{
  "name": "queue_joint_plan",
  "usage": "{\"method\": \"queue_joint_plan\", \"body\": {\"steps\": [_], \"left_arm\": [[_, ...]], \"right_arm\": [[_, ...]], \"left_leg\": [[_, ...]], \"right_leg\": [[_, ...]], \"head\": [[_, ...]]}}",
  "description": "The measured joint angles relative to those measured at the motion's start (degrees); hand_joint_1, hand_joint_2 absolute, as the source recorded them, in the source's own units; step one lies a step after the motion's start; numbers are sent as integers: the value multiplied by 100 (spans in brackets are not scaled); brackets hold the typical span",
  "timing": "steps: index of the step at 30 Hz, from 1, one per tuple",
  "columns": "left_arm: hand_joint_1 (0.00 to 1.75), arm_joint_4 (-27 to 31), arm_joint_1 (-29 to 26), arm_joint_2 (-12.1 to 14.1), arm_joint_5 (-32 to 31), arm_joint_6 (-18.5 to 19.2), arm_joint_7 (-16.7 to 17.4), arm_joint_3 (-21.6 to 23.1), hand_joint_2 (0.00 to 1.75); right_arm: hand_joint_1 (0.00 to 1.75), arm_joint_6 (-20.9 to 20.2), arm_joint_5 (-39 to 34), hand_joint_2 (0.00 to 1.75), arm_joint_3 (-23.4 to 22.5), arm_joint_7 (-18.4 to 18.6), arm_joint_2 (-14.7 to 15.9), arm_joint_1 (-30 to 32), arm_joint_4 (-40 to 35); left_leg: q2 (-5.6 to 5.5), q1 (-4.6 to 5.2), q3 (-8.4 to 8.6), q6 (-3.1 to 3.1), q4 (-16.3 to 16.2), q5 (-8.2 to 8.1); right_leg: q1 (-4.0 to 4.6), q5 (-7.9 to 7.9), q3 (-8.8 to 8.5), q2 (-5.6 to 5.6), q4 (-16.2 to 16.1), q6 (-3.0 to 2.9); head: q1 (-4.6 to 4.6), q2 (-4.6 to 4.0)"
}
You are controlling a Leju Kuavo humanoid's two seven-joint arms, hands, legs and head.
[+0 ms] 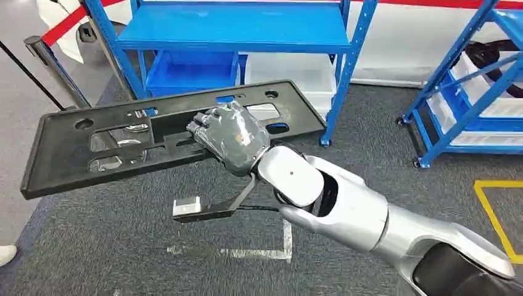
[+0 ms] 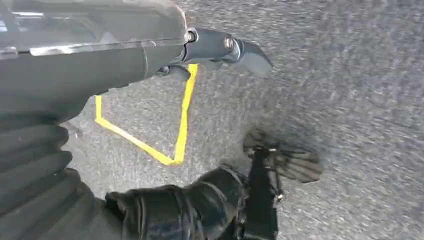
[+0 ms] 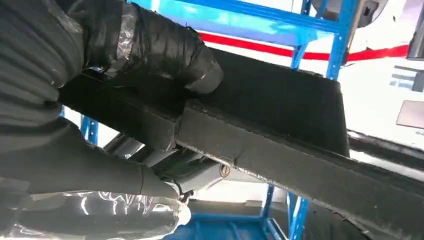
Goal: Take the parts from the cabinet and place them on the table.
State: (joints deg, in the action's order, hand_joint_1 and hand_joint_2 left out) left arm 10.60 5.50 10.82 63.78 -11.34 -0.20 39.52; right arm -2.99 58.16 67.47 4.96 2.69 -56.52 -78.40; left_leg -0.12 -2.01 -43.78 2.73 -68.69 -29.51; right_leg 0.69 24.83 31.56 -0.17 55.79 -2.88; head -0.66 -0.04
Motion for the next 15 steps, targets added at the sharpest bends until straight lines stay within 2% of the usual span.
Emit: {"method": "queue_joint_plan", "body": {"steps": [1,2,3,4,5,6,7,9,10,11,12,13,14,15], "left_arm": [[0,0,1,6,0,11,0,0,175],[0,0,-4,11,-2,18,2,0,175],[0,0,-6,13,-2,26,0,0,175],[0,0,-6,13,-2,26,0,0,175],[0,0,-5,13,-2,26,0,0,175],[0,0,-1,24,-2,26,0,0,175],[0,0,15,35,-4,33,2,0,175],[0,0,22,48,-4,35,0,2,175],[0,0,19,48,-4,48,0,2,175],[0,0,14,35,-4,57,2,2,175],[0,0,17,31,-4,74,13,4,175],[0,0,13,30,-4,74,31,4,175],[0,0,13,30,-4,77,57,4,175],[0,0,13,28,-4,77,68,4,175]], "right_arm": [[175,-2,0,175,0,0,4,16,2],[175,-2,0,175,0,0,7,33,2],[175,-2,0,175,0,2,9,49,2],[175,-2,0,175,0,2,13,55,2],[175,-2,0,175,0,2,15,54,2],[175,-2,0,175,0,4,15,52,2],[175,0,0,175,0,15,18,45,0],[175,-2,0,175,0,17,22,51,0],[175,0,0,175,0,15,28,52,0],[175,0,0,175,0,15,28,50,0],[175,-2,0,175,0,15,39,53,2],[175,-2,0,175,0,9,50,42,2],[175,0,0,175,0,11,59,42,2],[175,-2,0,175,0,11,63,47,2]], "left_leg": [[-1,2,-73,16,-393,-94],[0,7,-73,23,-602,-22],[0,9,52,26,-555,151],[1,9,300,21,-279,324],[3,10,646,8,174,427],[7,16,950,-12,592,385],[8,63,1222,-52,939,153],[1,78,1147,-88,935,170],[-2,95,1124,-142,946,195],[2,30,1130,-212,1031,255],[31,14,1142,-254,1074,311],[39,6,1123,-291,1106,354],[42,5,1086,-318,1110,389],[43,4,1044,-314,1110,413]], "right_leg": [[11,-53,80,0,15,2],[18,-96,161,0,38,5],[19,-132,252,0,73,13],[19,-156,334,-1,120,28],[18,-170,408,0,182,42],[18,-175,457,-2,244,51],[53,-173,539,-7,317,76],[43,-197,552,-23,349,115],[34,-251,555,-24,334,172],[86,-270,555,-22,334,203],[49,-190,572,28,388,239],[32,31,702,29,617,292],[-10,298,866,29,1042,330],[-47,517,1048,25,1496,364]], "head": [[0,0],[2,0],[-2,2],[-4,0],[-4,0],[-4,0],[-2,2],[11,2],[9,0],[9,0],[-2,0],[65,0],[70,0],[81,0]]}}
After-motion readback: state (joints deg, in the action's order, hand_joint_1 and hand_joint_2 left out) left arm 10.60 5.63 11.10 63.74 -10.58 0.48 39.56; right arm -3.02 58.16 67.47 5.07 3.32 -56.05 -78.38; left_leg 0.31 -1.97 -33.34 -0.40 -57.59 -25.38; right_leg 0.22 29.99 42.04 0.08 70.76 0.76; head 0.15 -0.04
